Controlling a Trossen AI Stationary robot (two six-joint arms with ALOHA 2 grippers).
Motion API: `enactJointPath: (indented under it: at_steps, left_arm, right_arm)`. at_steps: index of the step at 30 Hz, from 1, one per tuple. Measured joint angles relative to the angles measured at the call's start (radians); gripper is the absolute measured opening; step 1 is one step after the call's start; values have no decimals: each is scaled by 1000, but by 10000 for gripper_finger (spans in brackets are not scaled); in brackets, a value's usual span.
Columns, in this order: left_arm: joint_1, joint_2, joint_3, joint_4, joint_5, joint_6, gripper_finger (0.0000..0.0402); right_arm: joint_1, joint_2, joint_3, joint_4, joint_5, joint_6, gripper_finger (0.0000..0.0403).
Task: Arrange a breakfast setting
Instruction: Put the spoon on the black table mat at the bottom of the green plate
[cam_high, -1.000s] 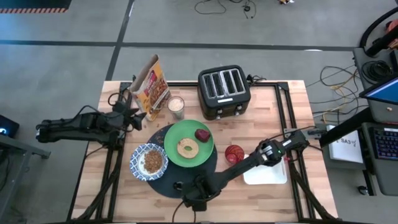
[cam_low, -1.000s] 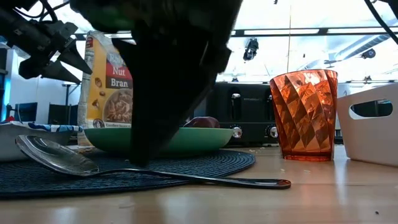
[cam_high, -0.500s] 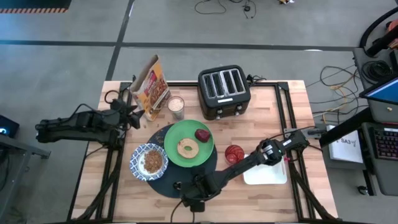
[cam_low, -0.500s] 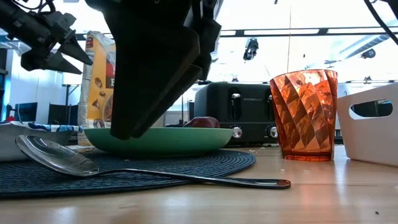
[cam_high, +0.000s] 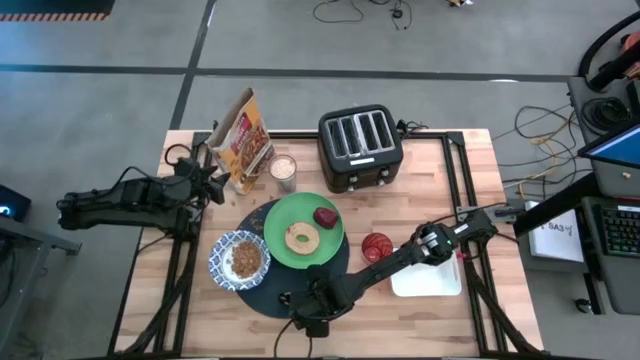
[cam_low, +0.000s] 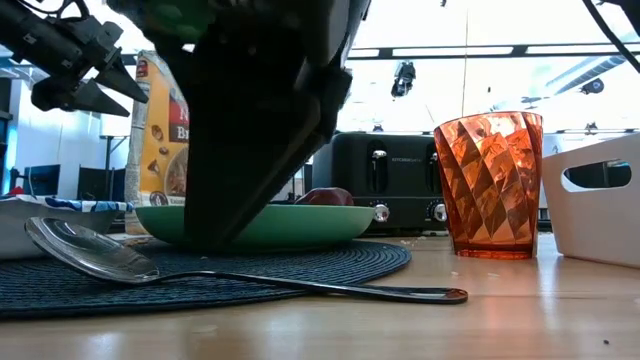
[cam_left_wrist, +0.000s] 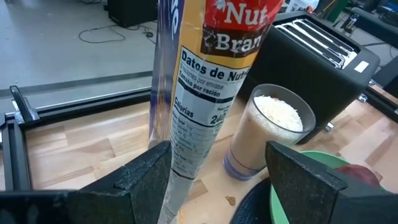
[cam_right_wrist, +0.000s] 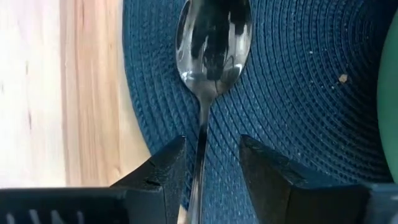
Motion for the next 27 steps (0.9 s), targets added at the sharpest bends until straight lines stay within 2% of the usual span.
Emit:
enactJointPath:
  at_steps: [11,20,27]
  left_arm:
    - [0,0,0,-1,0,11,242]
    - [0,0,0,-2,-2,22,242]
    - [0,0,0,-2,-3,26,242]
  right_arm:
    - [-6,1,-75,78,-8,-1,104]
    - [-11,1,-85,99,-13,-27,16]
    - [-11,1,-71,91,-13,-28,11]
